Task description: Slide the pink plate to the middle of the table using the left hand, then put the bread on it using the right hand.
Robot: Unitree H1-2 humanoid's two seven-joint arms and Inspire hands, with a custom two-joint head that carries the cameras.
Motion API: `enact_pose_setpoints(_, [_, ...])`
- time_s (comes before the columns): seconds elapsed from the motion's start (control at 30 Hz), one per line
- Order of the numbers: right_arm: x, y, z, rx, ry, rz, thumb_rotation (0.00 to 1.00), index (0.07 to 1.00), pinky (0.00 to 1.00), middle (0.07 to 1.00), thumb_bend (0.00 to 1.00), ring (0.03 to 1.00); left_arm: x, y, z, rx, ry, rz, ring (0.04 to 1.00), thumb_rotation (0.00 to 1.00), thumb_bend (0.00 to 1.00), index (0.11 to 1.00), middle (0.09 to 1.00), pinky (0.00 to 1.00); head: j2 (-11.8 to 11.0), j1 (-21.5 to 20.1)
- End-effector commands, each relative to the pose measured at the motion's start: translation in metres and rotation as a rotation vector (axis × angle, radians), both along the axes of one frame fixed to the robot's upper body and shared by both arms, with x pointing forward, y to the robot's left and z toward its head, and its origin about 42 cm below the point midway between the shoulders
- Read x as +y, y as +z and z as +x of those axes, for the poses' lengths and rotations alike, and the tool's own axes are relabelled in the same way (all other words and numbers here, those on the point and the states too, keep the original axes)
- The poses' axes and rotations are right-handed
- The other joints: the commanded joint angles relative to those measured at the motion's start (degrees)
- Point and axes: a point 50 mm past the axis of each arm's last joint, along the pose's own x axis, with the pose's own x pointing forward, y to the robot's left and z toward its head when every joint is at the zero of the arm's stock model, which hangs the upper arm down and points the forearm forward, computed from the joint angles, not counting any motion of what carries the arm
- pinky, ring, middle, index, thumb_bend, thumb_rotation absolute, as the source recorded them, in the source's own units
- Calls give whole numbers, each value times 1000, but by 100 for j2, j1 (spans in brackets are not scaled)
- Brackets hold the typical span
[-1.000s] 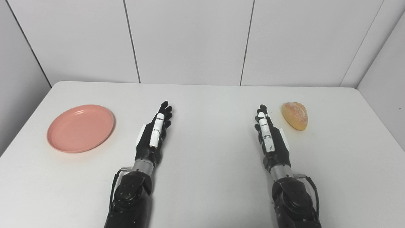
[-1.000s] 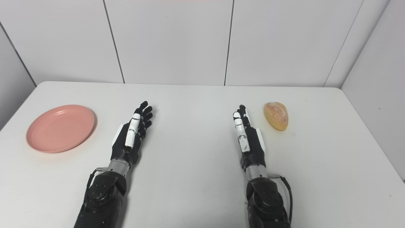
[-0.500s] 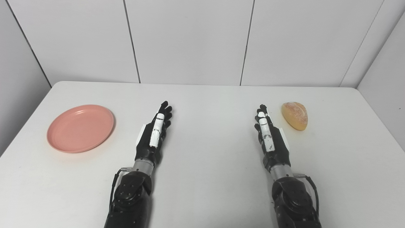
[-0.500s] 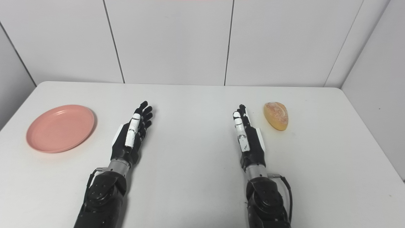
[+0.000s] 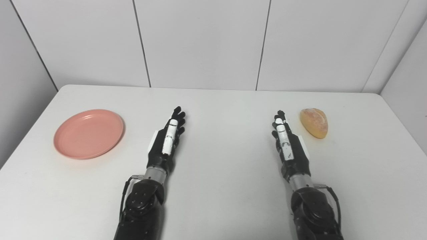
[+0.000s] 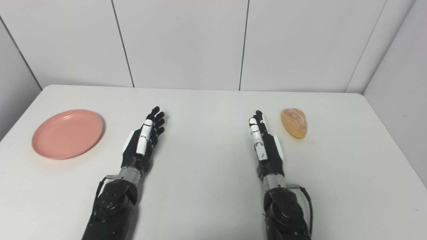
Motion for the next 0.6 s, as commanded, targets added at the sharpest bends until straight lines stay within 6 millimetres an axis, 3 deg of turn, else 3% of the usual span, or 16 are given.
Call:
enact_pose_setpoints(0.0, [-11,13,4,-58,-8,19,891,1000,1000,1000,582,1000,-16,14,7,-83,-8,-10,990,1000,469,961,978,1000,-119,268])
enact_pose_setpoints(0.2, [-29,3,3,-51,0,-4,892,1000,1000,1000,673,1000,-31,7,10,-93,1,-5,1000,1000,457,975,993,1000,-366,714])
enact_pose_setpoints(0.57, [-39,-2,3,-52,-2,-1,906,1000,1000,1000,599,1000,-19,23,22,-130,85,-56,994,1000,463,943,964,1000,-514,887])
